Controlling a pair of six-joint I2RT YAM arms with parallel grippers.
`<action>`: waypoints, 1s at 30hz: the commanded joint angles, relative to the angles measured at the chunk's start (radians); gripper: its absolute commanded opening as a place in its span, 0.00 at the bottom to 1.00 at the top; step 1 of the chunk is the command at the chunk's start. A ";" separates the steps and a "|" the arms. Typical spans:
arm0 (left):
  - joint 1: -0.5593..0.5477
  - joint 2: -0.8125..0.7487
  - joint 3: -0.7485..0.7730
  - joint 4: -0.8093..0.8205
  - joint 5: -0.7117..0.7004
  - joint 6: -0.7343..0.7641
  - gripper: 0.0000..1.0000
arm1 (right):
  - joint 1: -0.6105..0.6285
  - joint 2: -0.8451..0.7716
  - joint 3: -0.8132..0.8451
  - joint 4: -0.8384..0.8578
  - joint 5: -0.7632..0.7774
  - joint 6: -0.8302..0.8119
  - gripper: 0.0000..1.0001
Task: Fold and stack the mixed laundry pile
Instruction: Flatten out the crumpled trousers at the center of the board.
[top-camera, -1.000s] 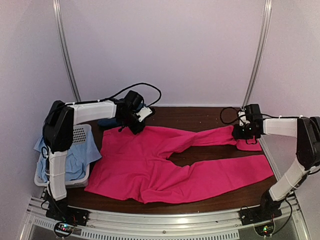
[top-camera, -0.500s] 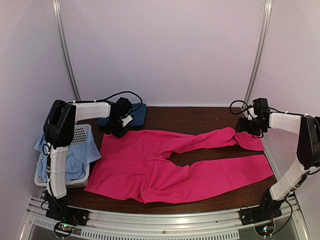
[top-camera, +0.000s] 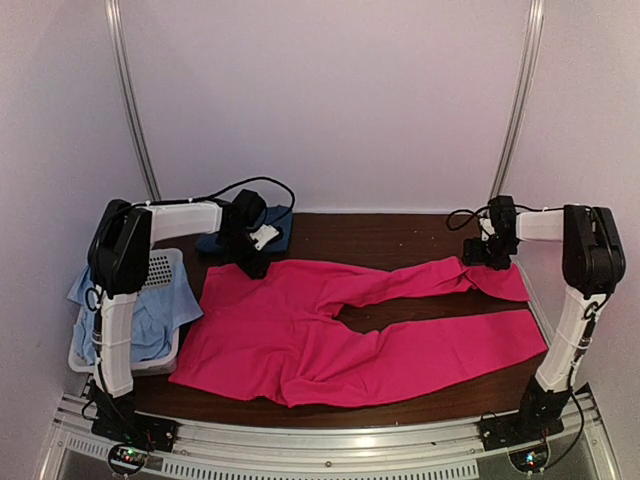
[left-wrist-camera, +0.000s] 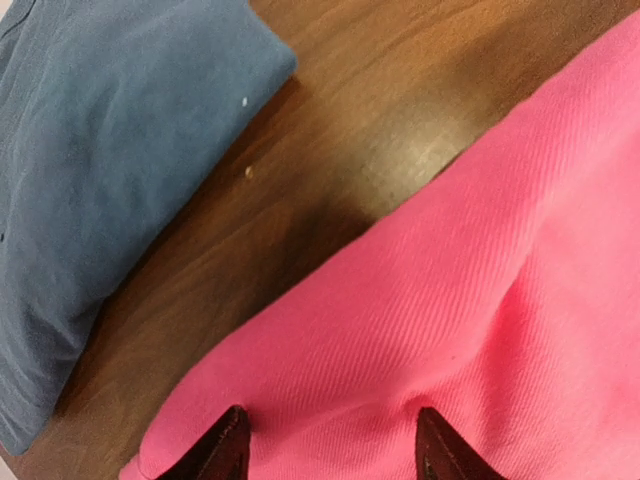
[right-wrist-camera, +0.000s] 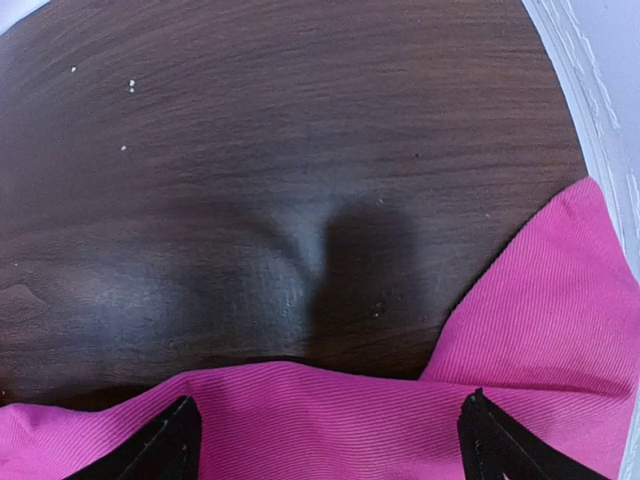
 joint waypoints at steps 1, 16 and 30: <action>-0.003 0.058 0.088 0.025 0.093 0.021 0.58 | 0.003 0.034 0.098 -0.085 -0.014 -0.039 0.90; -0.005 0.130 0.105 -0.025 -0.002 0.025 0.62 | -0.071 0.247 0.373 -0.128 0.299 -0.054 0.82; -0.005 0.135 0.091 -0.025 -0.011 0.020 0.62 | -0.123 0.349 0.382 -0.141 0.250 -0.042 0.55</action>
